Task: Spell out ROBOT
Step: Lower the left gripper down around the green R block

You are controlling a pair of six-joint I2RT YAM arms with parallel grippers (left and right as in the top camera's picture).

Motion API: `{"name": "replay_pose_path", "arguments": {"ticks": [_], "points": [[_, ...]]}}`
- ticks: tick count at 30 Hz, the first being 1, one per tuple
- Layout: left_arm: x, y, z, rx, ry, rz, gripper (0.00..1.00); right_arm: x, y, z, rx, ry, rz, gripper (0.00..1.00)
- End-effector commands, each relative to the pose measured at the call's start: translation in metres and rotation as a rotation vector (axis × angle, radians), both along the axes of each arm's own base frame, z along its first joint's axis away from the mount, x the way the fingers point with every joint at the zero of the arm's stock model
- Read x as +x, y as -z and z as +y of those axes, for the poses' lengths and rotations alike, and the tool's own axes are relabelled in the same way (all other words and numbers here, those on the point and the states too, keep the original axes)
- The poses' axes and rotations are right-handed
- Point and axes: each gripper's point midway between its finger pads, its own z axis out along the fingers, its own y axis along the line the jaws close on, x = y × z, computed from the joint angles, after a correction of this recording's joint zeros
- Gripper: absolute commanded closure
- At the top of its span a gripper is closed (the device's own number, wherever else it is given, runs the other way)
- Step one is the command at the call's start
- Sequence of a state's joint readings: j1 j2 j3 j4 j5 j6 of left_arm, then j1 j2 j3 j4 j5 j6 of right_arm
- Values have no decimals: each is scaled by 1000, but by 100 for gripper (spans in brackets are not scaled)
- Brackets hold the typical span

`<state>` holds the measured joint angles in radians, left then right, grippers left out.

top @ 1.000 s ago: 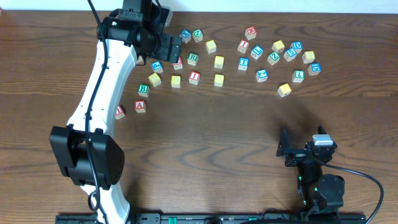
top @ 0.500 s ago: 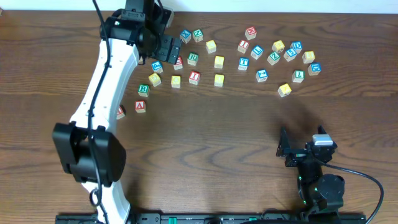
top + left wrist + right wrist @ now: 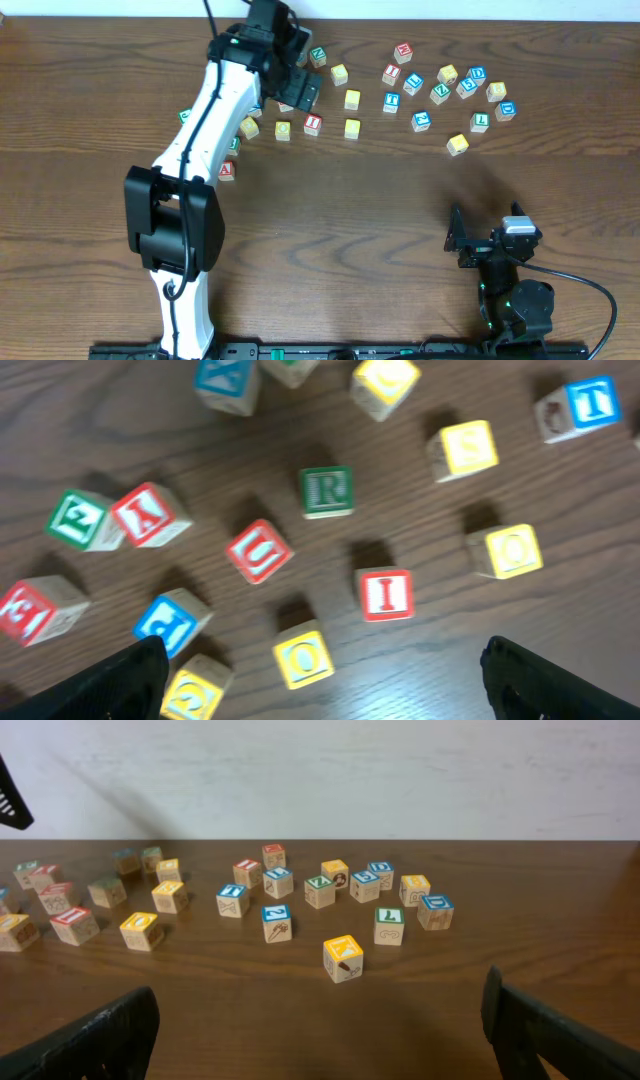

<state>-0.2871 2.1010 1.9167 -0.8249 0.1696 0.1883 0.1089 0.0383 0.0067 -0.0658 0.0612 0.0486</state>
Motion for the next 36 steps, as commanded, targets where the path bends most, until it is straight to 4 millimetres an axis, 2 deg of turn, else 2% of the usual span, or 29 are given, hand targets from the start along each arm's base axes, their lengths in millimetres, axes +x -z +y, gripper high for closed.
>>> {"name": "replay_pose_path", "arguments": {"ticks": [1,9,19,26,36], "points": [[4,-20,-11,4,30,-57,2,0,1,0,12,6,3,1],[4,-14,-11,16,30,-49,2,0,1,0,12,6,3,1],[15,23,-21,32,39,8,2,0,1,0,12,6,3,1],[26,25,-36,27,58,-9,2,0,1,0,12,6,3,1],[26,31,-36,30,58,-1,2,0,1,0,12,6,3,1]]}}
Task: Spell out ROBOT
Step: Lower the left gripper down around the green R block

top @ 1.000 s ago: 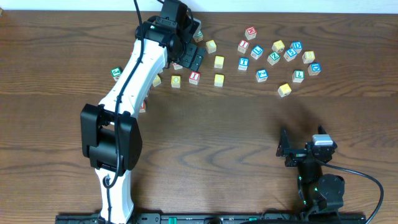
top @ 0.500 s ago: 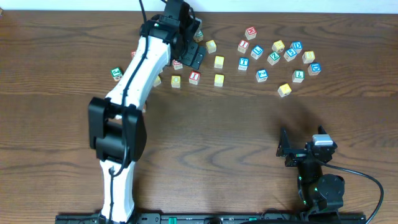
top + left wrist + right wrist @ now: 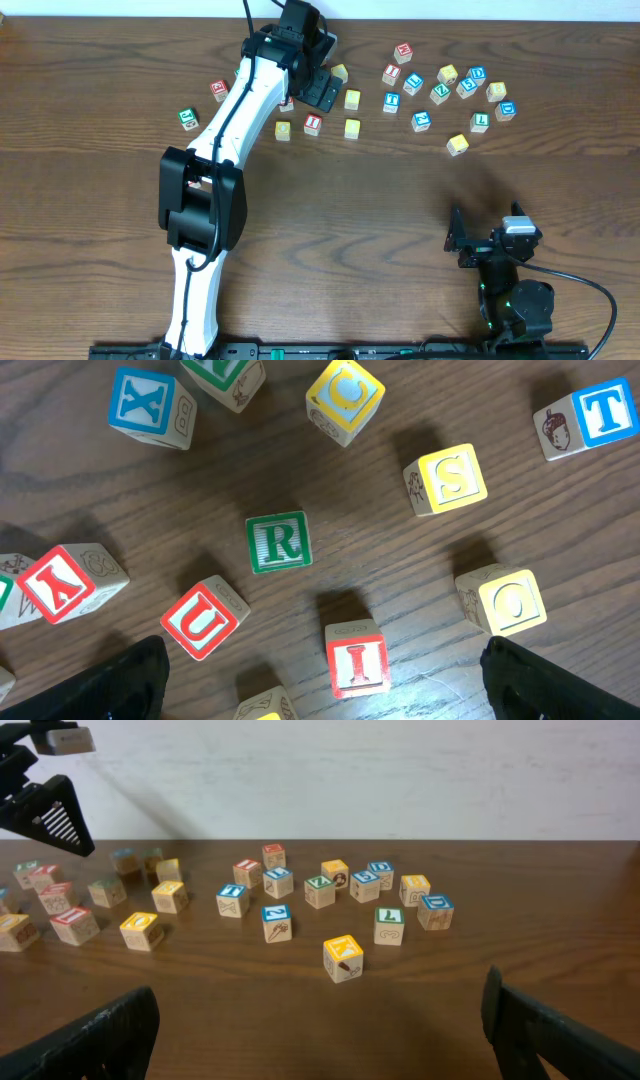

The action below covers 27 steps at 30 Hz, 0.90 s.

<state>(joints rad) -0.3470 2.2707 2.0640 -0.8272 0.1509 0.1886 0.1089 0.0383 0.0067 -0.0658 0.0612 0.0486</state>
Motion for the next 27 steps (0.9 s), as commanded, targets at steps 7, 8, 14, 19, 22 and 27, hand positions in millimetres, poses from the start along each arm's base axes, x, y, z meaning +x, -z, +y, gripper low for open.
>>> {"name": "replay_pose_path", "arguments": {"ticks": [7,8,14,19,22,27], "points": [[9,14,4,33,-3,-2,2,0,1,0,12,6,3,1],[9,14,3,33,-3,-3,2,0,1,0,12,6,3,1],[19,10,3,25,-25,-43,6,0,1,0,12,6,3,1],[22,8,1,17,-29,-59,6,0,1,0,12,6,3,1],[23,8,1,16,-29,-61,6,0,1,0,12,6,3,1],[25,13,0,14,-34,-58,12,0,1,0,12,6,3,1]]}}
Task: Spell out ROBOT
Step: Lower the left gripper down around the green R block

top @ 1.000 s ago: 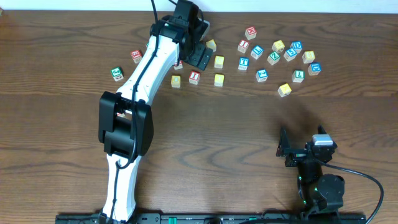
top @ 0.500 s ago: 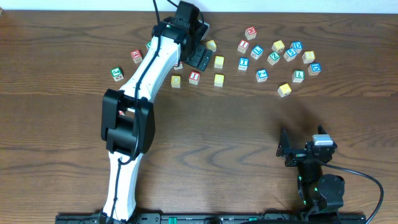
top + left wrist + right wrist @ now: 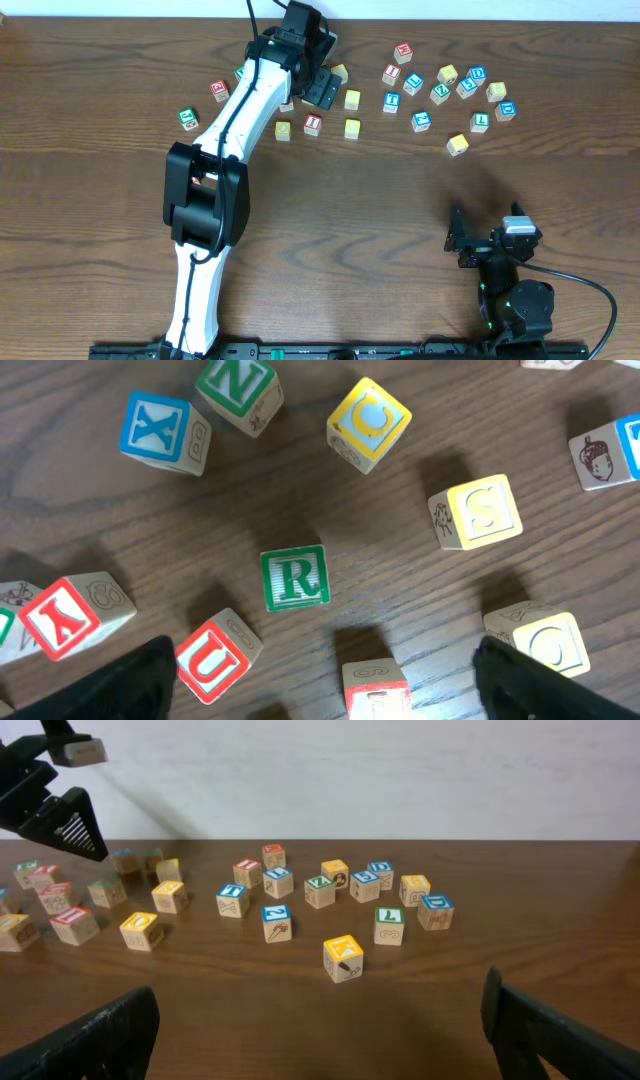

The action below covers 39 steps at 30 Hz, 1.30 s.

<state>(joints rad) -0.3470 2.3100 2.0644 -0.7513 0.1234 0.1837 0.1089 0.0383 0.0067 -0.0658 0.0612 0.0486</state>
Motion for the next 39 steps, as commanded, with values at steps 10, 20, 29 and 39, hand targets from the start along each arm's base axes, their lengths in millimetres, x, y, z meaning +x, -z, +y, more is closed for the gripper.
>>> {"name": "replay_pose_path", "arguments": {"ticks": [10,20,29,39], "points": [[6,43,2,26,-24,53,15,0,1,0,12,6,3,1],[9,50,0,25,-22,48,16,0,1,0,12,6,3,1],[16,47,-3,13,-22,17,16,0,1,0,12,6,3,1],[13,49,-1,25,-12,29,16,0,1,0,12,6,3,1]]}}
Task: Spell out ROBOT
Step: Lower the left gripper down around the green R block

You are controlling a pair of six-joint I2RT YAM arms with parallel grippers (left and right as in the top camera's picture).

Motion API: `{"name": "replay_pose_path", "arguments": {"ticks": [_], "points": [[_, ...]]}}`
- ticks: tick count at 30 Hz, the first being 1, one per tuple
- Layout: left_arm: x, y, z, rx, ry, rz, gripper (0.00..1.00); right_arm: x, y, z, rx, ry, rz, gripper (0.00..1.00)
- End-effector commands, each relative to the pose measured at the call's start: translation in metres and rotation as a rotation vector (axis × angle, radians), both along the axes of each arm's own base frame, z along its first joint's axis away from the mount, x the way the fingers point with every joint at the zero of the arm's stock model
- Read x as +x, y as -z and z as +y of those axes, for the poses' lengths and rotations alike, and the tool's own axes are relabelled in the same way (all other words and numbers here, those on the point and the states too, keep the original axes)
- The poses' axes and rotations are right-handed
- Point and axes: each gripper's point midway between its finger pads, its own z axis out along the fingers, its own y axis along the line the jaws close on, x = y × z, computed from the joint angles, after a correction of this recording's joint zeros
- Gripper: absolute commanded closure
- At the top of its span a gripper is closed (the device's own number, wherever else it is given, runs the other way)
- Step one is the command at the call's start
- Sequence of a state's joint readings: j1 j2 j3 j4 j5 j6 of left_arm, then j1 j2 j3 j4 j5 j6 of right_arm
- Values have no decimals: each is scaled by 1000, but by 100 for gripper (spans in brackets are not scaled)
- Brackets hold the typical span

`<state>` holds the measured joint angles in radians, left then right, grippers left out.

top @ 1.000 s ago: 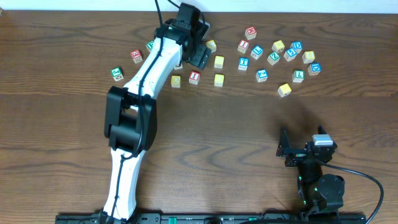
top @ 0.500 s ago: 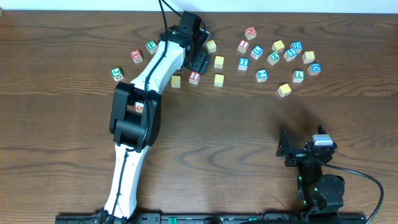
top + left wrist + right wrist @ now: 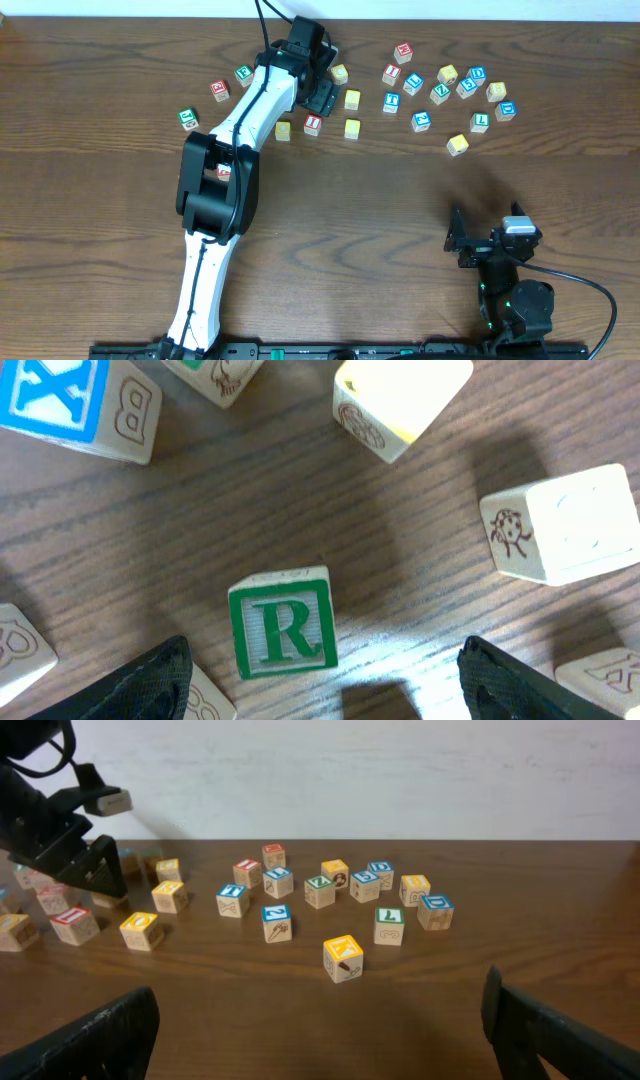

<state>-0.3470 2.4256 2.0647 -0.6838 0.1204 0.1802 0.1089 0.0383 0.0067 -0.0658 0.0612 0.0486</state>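
The green R block (image 3: pixel 283 635) stands upright on the table, letter face up. My left gripper (image 3: pixel 322 672) hangs low over it, open, one finger on each side and R just ahead of the gap. In the overhead view the left gripper (image 3: pixel 318 86) covers R at the back of the table. A yellow O block (image 3: pixel 283 129), a red I block (image 3: pixel 313 123) and another yellow block (image 3: pixel 352 128) lie in front of it. My right gripper (image 3: pixel 320 1020) rests open and holds nothing near the front right, and shows in the overhead view too (image 3: pixel 462 238).
A blue X block (image 3: pixel 60 400), a yellow block (image 3: pixel 400 400) and a pale block with a ladybug (image 3: pixel 560 525) crowd round R. Several more letter blocks (image 3: pixel 440 90) lie at the back right, a lone yellow one (image 3: pixel 457 144) in front of them, and a few (image 3: pixel 219 88) at the back left.
The left gripper has come down closer to the table. R now looks much larger and sits just ahead of the open fingers. The right arm has not moved.
The left gripper was open, high over the left blocks, with R small in the middle of its view. It then stood further right and back, with R nearer. Then R sat centred, and now the gripper is low over it. No block has moved.
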Motion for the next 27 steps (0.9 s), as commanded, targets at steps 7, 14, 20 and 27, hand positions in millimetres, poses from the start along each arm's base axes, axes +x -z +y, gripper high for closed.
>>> {"name": "replay_pose_path", "arguments": {"ticks": [7,14,20,27], "points": [[6,-9,10,33,-16,-15,16,0,1,0,12,6,3,1],[13,-20,8,23,-16,-45,16,0,1,0,12,6,3,1],[13,-21,8,22,-16,-46,16,0,1,0,12,6,3,1],[12,-18,8,26,-16,-35,23,0,1,0,12,6,3,1]]}}
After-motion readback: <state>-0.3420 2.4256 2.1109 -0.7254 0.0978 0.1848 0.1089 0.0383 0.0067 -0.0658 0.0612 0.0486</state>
